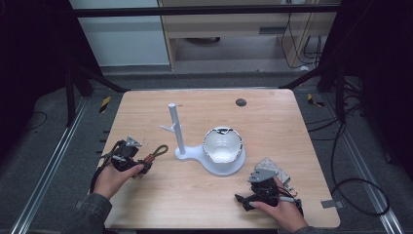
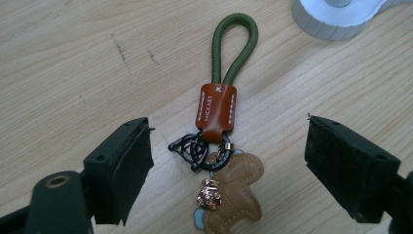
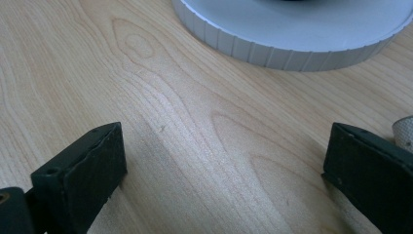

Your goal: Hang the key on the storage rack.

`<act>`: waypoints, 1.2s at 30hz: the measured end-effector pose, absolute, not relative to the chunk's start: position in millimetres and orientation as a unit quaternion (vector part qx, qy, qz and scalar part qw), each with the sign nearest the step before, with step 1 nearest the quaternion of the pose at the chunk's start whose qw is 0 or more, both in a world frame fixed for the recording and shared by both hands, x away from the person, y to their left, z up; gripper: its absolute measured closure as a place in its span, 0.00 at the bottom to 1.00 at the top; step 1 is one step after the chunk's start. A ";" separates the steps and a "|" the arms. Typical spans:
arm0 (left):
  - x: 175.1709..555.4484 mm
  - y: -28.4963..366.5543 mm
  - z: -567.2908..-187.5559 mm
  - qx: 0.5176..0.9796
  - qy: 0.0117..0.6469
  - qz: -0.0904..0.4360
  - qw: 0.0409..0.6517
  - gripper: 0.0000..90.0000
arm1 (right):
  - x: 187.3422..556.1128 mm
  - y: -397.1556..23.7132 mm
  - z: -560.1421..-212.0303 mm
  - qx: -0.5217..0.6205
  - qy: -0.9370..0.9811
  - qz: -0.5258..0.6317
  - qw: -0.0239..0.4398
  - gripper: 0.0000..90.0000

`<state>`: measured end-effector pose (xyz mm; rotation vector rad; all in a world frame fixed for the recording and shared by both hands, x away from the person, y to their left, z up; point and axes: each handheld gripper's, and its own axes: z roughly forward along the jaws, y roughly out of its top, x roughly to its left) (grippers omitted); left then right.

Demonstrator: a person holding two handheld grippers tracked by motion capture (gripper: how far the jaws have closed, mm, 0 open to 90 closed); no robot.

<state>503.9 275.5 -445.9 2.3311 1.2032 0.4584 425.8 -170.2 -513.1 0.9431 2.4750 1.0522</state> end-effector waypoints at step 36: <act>547.4 263.2 -453.9 0.879 0.435 0.103 0.166 0.59 | 425.8 -170.3 -513.1 0.326 0.859 0.366 0.145 0.02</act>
